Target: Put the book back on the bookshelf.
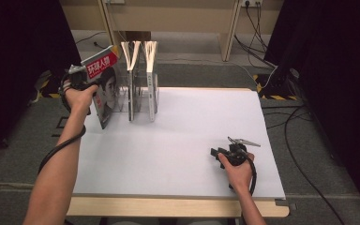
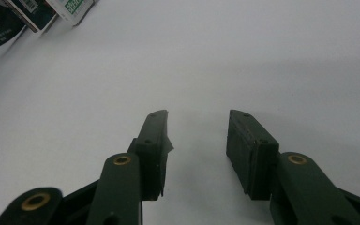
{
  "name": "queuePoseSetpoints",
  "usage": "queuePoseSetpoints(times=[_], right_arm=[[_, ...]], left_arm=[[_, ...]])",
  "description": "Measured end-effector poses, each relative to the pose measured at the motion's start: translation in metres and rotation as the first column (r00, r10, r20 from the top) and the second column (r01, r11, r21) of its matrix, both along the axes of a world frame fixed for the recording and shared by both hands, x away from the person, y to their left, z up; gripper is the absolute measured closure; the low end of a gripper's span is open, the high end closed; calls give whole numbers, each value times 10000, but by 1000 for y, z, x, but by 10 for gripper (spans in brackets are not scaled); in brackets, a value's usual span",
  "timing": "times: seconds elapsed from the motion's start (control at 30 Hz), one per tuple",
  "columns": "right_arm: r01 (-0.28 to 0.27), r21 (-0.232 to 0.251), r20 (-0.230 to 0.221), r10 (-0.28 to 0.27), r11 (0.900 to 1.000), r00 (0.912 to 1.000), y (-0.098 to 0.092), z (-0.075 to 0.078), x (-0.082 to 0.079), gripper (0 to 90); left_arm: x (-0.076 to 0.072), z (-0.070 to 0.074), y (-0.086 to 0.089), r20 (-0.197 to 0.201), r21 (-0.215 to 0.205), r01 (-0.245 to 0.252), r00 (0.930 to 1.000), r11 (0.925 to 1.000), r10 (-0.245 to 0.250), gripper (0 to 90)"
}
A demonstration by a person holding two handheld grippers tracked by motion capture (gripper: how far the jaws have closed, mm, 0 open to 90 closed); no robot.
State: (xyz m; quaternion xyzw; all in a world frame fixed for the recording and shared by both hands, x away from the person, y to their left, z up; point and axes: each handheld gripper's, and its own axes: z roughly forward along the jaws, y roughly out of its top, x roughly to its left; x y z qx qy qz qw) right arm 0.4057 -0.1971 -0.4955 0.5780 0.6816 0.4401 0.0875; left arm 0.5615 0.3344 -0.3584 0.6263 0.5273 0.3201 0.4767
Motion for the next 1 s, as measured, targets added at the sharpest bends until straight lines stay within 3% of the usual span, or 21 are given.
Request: queuePoseSetpoints(times=[0.07, 0.1, 0.13, 0.17, 0.2, 0.23, 0.27, 0.33, 0.4, 0.47, 0.57, 0.7, 0.87, 1.0], right_arm=[[38, 70, -100, -37, 10000, 9999, 0, 0, 0, 589], [34, 45, -54, -33, 10000, 10000, 0, 0, 0, 589], [5, 0, 11, -5, 10000, 10000, 0, 0, 0, 588], [-8, -8, 25, 8, 10000, 10000, 0, 0, 0, 588], [-21, 1, 28, 21, 10000, 10000, 0, 0, 0, 588], [-14, 14, -7, 14, 10000, 10000, 0, 0, 0, 588], [-18, 25, -33, 18, 10000, 10000, -1, 0, 0, 588], [-2, 49, -55, 2, 10000, 10000, -1, 0, 0, 588], [-10, 31, -43, 10, 10000, 10000, 0, 0, 0, 588], [-12, 31, -28, 12, 10000, 10000, 0, 0, 0, 587], [-13, 41, -21, 13, 10000, 10000, -1, 0, 0, 588], [-18, 38, -15, 18, 10000, 10000, 1, 0, -1, 587], [-29, 50, -24, 29, 10000, 10000, 1, 0, -1, 587], [-20, 54, -42, 20, 10000, 10000, 2, 0, -1, 586]], left_arm=[[-4, 6, -3, 658, 127, 125, 9977, 9998, -133, 866], [-4, 6, -3, 658, 127, 125, 9977, 9998, -133, 866], [-7, 9, -3, 1358, -106, -102, 9907, 9999, 116, 866], [-7, 9, 0, 1720, -382, -212, 9847, 9990, 274, 866], [-7, 9, 0, 1720, -382, -212, 9847, 9990, 274, 866], [-7, 8, 5, 2209, -639, -294, 9744, 9975, 429, 866], [-7, 6, 7, 2304, -605, -422, 9715, 9973, 551, 865], [-4, -1, 11, 2151, -112, -675, 9742, 9977, 683, 864], [-3, -12, 13, 1939, 650, -1113, 9762, 9917, 969, 863], [-6, -21, 18, 2111, 508, -1454, 9685, 9881, 1317, 861], [-9, -26, 23, 2278, 796, -1877, 9596, 9790, 1654, 849], [-11, -28, 24, 2312, 1160, -1979, 9584, 9733, 1673, 815], [-12, -33, 25, 2220, 1131, -1849, 9624, 9762, 1566, 771], [-12, -29, 27, 2250, 1083, -1821, 9620, 9773, 1544, 752]])
